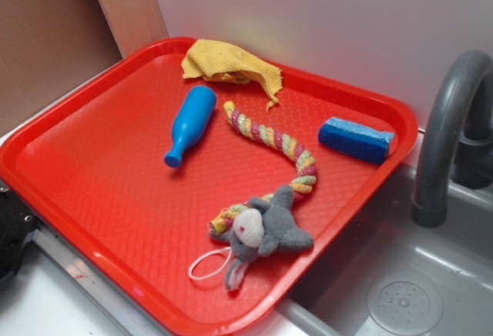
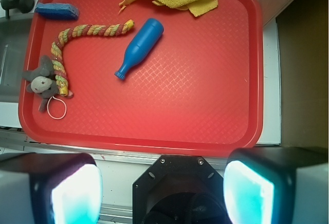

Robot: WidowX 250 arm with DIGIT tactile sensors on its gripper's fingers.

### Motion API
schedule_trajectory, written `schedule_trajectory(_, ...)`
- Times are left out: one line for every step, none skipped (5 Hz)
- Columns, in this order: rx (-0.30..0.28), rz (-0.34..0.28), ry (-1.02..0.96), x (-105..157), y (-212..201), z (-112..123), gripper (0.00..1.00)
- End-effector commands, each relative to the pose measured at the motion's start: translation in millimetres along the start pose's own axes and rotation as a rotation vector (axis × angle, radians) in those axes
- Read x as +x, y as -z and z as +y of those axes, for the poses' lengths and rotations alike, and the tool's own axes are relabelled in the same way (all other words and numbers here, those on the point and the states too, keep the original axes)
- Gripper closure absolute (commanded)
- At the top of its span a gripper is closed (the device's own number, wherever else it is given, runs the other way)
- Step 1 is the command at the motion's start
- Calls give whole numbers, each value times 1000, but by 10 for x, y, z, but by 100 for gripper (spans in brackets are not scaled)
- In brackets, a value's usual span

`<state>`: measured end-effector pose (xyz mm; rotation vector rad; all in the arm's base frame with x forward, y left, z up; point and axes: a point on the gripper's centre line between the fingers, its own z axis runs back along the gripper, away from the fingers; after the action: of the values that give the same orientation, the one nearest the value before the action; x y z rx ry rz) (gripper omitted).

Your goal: Grab the multicolored rope.

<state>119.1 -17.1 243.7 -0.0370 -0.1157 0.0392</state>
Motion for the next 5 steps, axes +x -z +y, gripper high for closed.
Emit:
schedule_trajectory(0, 0, 0, 0, 0, 0, 0)
schedule_trajectory(-6, -18, 19, 57, -12, 16, 0)
schedule_trajectory(19, -57, 275, 355, 31, 142, 0)
schedule_trajectory(22, -169, 526, 870, 155, 222, 0)
schedule_trajectory(83, -189, 792, 1148, 309, 35, 0)
